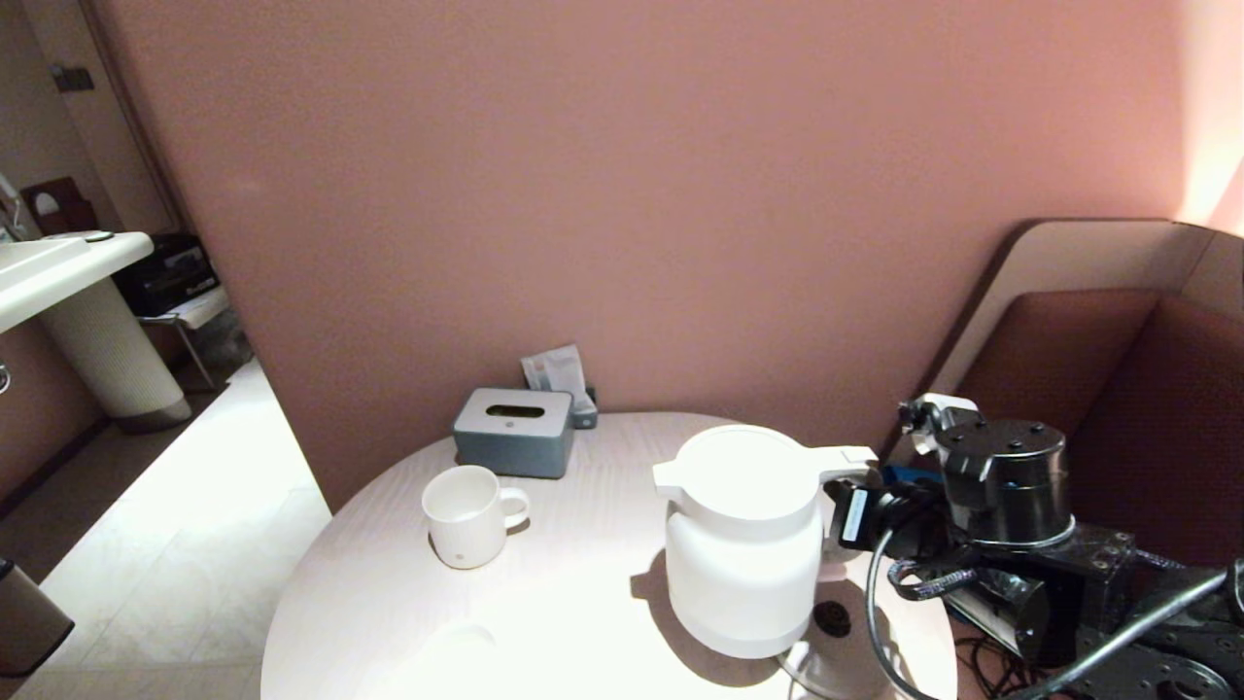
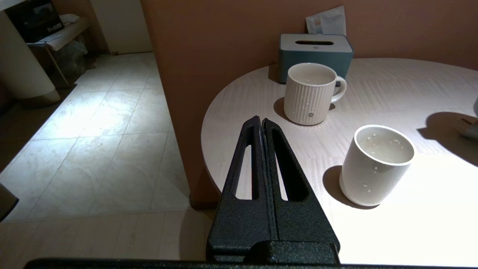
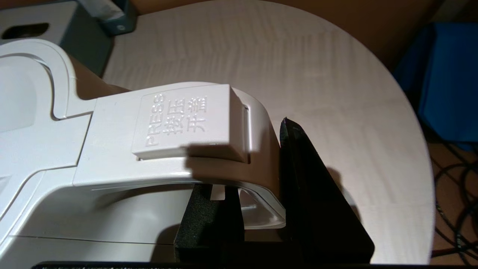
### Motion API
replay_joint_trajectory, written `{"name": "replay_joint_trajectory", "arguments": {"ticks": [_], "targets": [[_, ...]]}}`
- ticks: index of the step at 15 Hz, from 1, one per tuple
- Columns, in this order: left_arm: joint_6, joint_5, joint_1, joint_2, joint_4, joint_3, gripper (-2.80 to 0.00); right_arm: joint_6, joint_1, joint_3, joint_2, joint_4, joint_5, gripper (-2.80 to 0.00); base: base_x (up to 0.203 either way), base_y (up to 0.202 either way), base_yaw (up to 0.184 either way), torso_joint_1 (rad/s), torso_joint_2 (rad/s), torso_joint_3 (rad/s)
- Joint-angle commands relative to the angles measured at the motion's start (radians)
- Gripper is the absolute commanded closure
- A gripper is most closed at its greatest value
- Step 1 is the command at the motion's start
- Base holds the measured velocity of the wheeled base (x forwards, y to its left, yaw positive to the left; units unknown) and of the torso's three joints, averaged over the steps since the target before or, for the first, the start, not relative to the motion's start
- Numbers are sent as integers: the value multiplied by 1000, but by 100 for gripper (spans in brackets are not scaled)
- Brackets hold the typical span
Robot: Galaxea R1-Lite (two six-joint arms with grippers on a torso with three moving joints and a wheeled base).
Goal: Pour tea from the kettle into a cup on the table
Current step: Put down the kettle on the table
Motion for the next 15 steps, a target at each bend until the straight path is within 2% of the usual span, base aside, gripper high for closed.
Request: {"name": "replay_joint_trajectory", "arguments": {"ticks": [1, 10, 15], "targets": [[-1, -1, 0, 1, -1, 0, 0, -11, -41, 44, -14, -38, 10, 0, 0, 0, 0, 0, 0, 0], [-1, 1, 0, 1, -1, 0, 0, -64, -179, 189, 27, -194, 106, 0, 0, 0, 0, 0, 0, 0], [-1, -1, 0, 1, -2, 0, 0, -116, -314, 231, 63, -268, 197, 0, 0, 0, 0, 0, 0, 0]]}}
